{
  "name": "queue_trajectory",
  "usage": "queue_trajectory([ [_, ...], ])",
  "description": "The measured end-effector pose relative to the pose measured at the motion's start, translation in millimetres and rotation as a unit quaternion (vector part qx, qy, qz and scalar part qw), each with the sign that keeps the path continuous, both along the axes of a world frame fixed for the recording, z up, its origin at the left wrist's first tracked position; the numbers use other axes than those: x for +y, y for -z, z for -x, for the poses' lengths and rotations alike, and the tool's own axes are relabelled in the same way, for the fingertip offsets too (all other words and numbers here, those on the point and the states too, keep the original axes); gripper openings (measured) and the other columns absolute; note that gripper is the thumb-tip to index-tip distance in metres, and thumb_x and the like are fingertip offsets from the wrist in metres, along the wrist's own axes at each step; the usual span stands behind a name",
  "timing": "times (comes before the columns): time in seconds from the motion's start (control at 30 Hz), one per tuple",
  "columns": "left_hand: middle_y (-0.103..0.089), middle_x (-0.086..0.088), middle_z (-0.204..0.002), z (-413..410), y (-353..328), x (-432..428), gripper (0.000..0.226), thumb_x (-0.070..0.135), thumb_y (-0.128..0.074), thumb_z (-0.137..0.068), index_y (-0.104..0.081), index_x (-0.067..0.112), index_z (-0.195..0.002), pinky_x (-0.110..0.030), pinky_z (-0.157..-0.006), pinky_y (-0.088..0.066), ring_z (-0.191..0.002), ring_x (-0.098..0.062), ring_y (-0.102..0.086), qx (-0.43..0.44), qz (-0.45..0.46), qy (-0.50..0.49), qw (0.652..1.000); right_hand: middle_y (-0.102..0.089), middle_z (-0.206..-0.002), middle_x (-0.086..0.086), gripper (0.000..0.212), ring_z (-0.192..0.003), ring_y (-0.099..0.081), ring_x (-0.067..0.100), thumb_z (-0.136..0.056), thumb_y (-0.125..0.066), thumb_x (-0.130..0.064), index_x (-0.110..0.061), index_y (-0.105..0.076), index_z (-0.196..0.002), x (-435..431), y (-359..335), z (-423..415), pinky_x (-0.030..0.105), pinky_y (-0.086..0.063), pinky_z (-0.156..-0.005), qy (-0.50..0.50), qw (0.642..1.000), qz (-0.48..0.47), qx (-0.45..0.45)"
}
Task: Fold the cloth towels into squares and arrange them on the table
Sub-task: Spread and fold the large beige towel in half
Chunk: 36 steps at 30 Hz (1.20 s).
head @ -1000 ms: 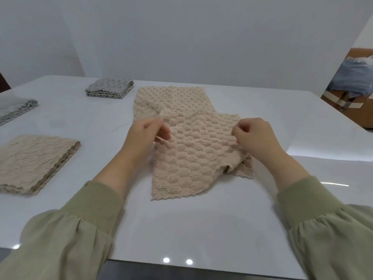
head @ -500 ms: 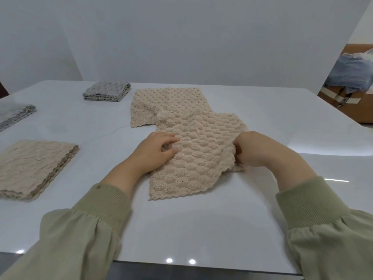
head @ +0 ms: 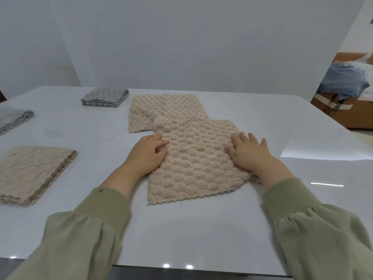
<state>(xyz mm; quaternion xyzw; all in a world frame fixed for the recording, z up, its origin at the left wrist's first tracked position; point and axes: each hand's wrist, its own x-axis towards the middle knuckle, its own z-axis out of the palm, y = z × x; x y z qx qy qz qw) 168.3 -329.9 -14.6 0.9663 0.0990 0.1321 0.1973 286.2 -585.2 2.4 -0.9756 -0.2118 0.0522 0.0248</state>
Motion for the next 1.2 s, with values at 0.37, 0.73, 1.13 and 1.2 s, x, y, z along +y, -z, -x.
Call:
queue_trajectory([
  [0.37,-0.064,0.004,-0.095,28,-25,-79,0.027,0.036,-0.059,-0.079,-0.073,0.016,-0.092,-0.027,-0.086,-0.042,-0.096,-0.013,-0.050,-0.196,0.003,0.214,0.957,-0.060,-0.117,0.003,0.041,-0.109,-0.054,0.023,-0.102,-0.028,-0.039,-0.015,-0.056,-0.119,4,-15,6,0.033,-0.041,-0.092,-0.094,0.970,-0.211,0.081],
  [0.73,-0.056,-0.002,-0.064,-12,-7,-195,0.010,0.019,-0.072,-0.066,-0.064,0.017,-0.060,-0.030,-0.056,-0.033,-0.069,-0.025,-0.055,-0.175,-0.251,0.248,0.919,-0.068,-0.100,0.000,0.026,-0.081,-0.057,0.008,-0.094,-0.047,-0.020,-0.014,-0.071,-0.098,-18,-11,-19,0.010,-0.041,-0.063,0.028,0.882,-0.465,0.071],
  [1.13,-0.072,0.001,-0.102,13,-52,-149,0.014,0.020,-0.064,-0.088,-0.075,0.023,-0.097,-0.030,-0.095,-0.047,-0.102,-0.015,-0.062,0.044,0.288,0.295,0.910,-0.063,-0.119,0.001,0.031,-0.102,-0.058,0.016,-0.095,-0.049,-0.027,-0.019,-0.059,-0.123,-26,-15,-19,0.017,-0.045,-0.077,-0.038,0.938,-0.328,0.108],
  [1.2,-0.073,0.007,-0.098,13,-59,-126,0.018,0.018,-0.056,-0.092,-0.072,0.025,-0.097,-0.032,-0.092,-0.051,-0.097,-0.010,-0.065,0.003,0.363,0.214,0.907,-0.046,-0.141,0.001,0.044,-0.129,-0.042,0.021,-0.097,-0.045,-0.033,-0.023,-0.042,-0.139,-26,-11,-19,0.035,-0.032,-0.107,-0.083,0.981,-0.156,0.083],
])
